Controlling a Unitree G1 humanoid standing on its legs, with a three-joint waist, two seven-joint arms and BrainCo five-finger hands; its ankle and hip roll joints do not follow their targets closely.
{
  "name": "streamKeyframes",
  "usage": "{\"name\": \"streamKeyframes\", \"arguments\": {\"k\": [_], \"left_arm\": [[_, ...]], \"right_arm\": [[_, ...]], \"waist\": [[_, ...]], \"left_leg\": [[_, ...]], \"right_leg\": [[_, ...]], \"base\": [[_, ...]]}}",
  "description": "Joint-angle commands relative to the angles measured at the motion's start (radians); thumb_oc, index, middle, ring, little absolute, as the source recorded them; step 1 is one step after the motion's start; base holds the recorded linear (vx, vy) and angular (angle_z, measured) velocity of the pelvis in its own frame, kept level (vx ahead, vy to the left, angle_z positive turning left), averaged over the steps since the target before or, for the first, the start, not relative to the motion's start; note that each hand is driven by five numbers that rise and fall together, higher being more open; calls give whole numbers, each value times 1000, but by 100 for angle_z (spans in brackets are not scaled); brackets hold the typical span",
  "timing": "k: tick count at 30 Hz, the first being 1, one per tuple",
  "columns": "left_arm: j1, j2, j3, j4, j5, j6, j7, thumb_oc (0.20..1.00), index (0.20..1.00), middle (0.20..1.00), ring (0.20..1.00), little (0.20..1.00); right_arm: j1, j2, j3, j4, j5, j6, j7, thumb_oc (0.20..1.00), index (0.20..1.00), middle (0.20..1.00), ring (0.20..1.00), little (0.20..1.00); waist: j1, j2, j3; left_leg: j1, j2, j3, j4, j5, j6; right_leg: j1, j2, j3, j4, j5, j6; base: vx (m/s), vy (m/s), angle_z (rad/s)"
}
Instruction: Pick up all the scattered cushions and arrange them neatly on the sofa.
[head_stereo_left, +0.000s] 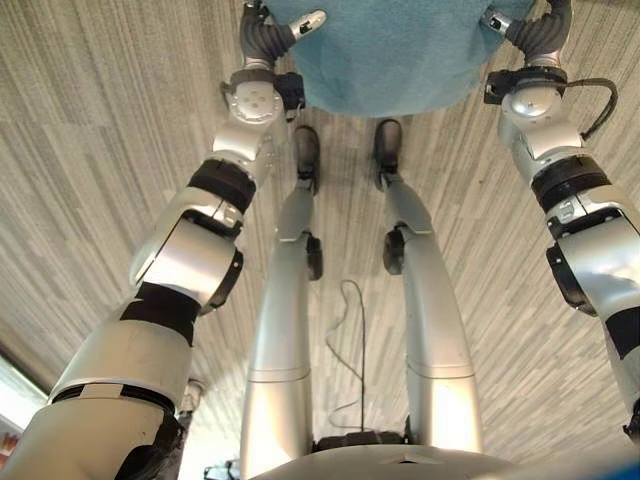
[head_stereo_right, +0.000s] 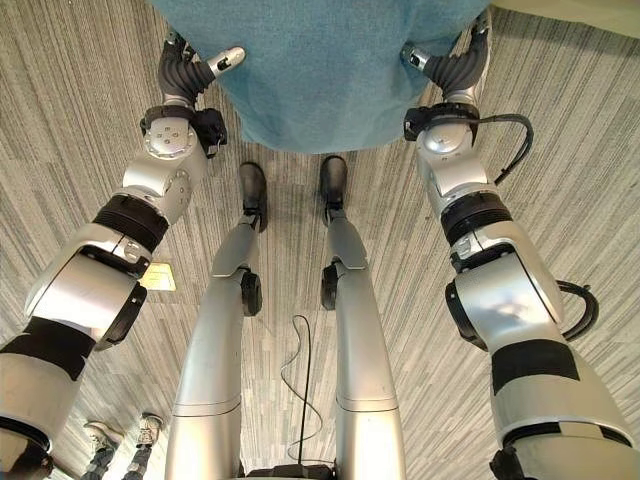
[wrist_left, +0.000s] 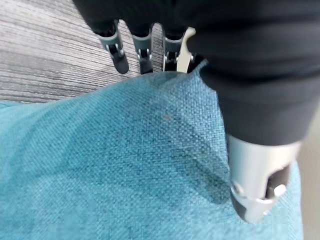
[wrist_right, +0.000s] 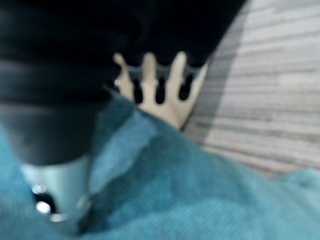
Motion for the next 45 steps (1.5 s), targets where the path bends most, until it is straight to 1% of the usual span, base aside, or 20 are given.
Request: {"name": "streamKeyframes", "arguments": {"k": [1,2,3,6,7,8,9,12,18,20,24,29,30,36,37,38,39,40,41,45], "left_arm": [[43,-55,4,4,-21,-52,-27,1000,1000,1000,1000,1000],[39,-77,2,-17,-44,-60,-26,1000,1000,1000,1000,1000],[39,-76,2,-17,-44,-60,-26,1000,1000,1000,1000,1000],[43,-108,7,-36,-75,-67,-29,1000,1000,1000,1000,1000],[44,-108,5,-41,-75,-68,-30,633,633,633,633,633],[47,-106,4,-46,-75,-70,-33,275,275,275,275,275],[48,-102,4,-51,-75,-70,-33,200,200,200,200,200],[55,-81,15,-74,-84,-81,-38,200,200,200,200,200],[79,-51,45,-114,-97,-96,-35,200,200,200,200,200],[135,-47,57,-166,-80,-99,-46,200,200,200,200,200],[245,-73,66,-260,-42,-101,-82,200,200,200,200,200],[404,-104,68,-403,21,-105,-119,200,200,200,200,200],[462,-107,64,-463,47,-108,-132,200,200,200,200,200],[613,-101,66,-599,101,-123,-172,200,200,200,200,200],[616,-101,66,-601,101,-122,-172,200,200,200,200,200],[686,-91,78,-656,122,-126,-190,200,200,200,200,200],[712,-87,75,-666,126,-126,-199,200,200,200,200,200],[771,-92,83,-693,119,-122,-217,200,200,200,200,200],[772,-91,83,-694,119,-122,-217,200,200,200,200,200],[884,-103,100,-732,104,-112,-258,200,200,200,200,200]], "right_arm": [[44,97,61,-33,-6,-55,7,1000,1000,1000,1000,1000],[40,141,58,-68,21,-77,16,1000,1000,1000,1000,1000],[40,141,58,-69,21,-77,16,1000,1000,1000,1000,1000],[49,205,51,-115,89,-115,57,1000,1000,1000,1000,1000],[49,215,54,-123,105,-123,73,718,718,718,718,718],[49,218,55,-129,120,-129,88,316,316,316,316,316],[48,216,57,-139,128,-136,97,200,200,200,200,200],[54,211,48,-175,151,-164,115,200,200,200,200,200],[87,178,-1,-230,133,-187,107,200,200,200,200,200],[145,164,-29,-273,108,-190,113,200,200,200,200,200],[282,177,-99,-345,117,-209,154,200,200,200,200,200],[457,182,-153,-468,69,-213,180,200,200,200,200,200],[513,175,-169,-522,36,-212,187,200,200,200,200,200],[690,144,-225,-657,-80,-191,200,200,200,200,200,200],[693,145,-225,-660,-81,-189,200,200,200,200,200,200],[794,137,-257,-696,-115,-179,214,200,200,200,200,200],[820,137,-258,-706,-119,-174,226,200,200,200,200,200],[891,145,-272,-728,-117,-169,248,200,200,200,200,200],[893,146,-273,-730,-117,-169,248,200,200,200,200,200],[1000,154,-286,-742,-113,-152,307,200,200,200,200,200]], "waist": [[-37,48,-114],[-37,51,-113],[-37,50,-114],[-38,55,-119],[-38,56,-120],[-38,56,-121],[-38,56,-121],[-40,58,-125],[-50,61,-144],[-54,64,-156],[-63,66,-176],[-75,62,-181],[-78,61,-185],[-91,49,-217],[-90,49,-215],[-98,36,-233],[-100,33,-240],[-103,24,-257],[-102,23,-254],[-113,7,-278]], "left_leg": [[-48,-17,-109,108,-116,-5],[-50,-17,-107,113,-119,-4],[-50,-17,-107,114,-119,-4],[-49,-16,-105,122,-124,-4],[-49,-16,-105,122,-124,-4],[-47,-15,-105,122,-124,-4],[-45,-14,-103,123,-125,-5],[-43,-13,-102,127,-127,-7],[-34,-9,-99,118,-126,-10],[-7,-7,-95,99,-121,-11],[98,-5,-87,24,-112,-13],[278,-3,-84,-72,-111,-17],[356,-10,-82,-112,-112,-16],[572,-23,-73,-186,-126,-18],[577,-22,-73,-188,-126,-18],[686,-28,-57,-229,-98,-17],[714,-28,-52,-227,-102,-15],[802,-24,-41,-253,-110,-15],[808,-24,-40,-255,-110,-15],[972,-19,-7,-275,-137,-4]], "right_leg": [[37,14,-12,16,-73,86],[33,16,-13,26,-76,85],[32,16,-13,27,-76,85],[27,19,-14,35,-81,82],[25,18,-15,37,-81,82],[25,19,-14,40,-82,81],[27,19,-14,40,-82,81],[27,19,-15,44,-82,79],[38,20,-16,42,-85,78],[71,20,-16,23,-84,77],[167,18,-17,-36,-81,78],[330,1,-9,-128,-69,83],[398,-3,-5,-168,-64,86],[613,-19,0,-282,-40,94],[619,-19,0,-284,-40,95],[732,-34,1,-348,1,99],[764,-38,0,-358,5,99],[856,-41,6,-397,9,105],[861,-41,7,-399,10,105],[1031,-41,40,-453,16,123]], "base": [[0,0,0],[0,0,0],[0,0,0],[0,0,0],[0,0,0],[0,0,0],[0,0,0],[0,0,0],[0,0,0],[-16,19,0],[-29,37,-3],[-14,66,-5],[31,111,-7],[36,76,-10],[-51,100,-9],[-17,95,-9],[53,140,-10],[97,63,-13],[102,74,-22],[108,100,-31]]}}
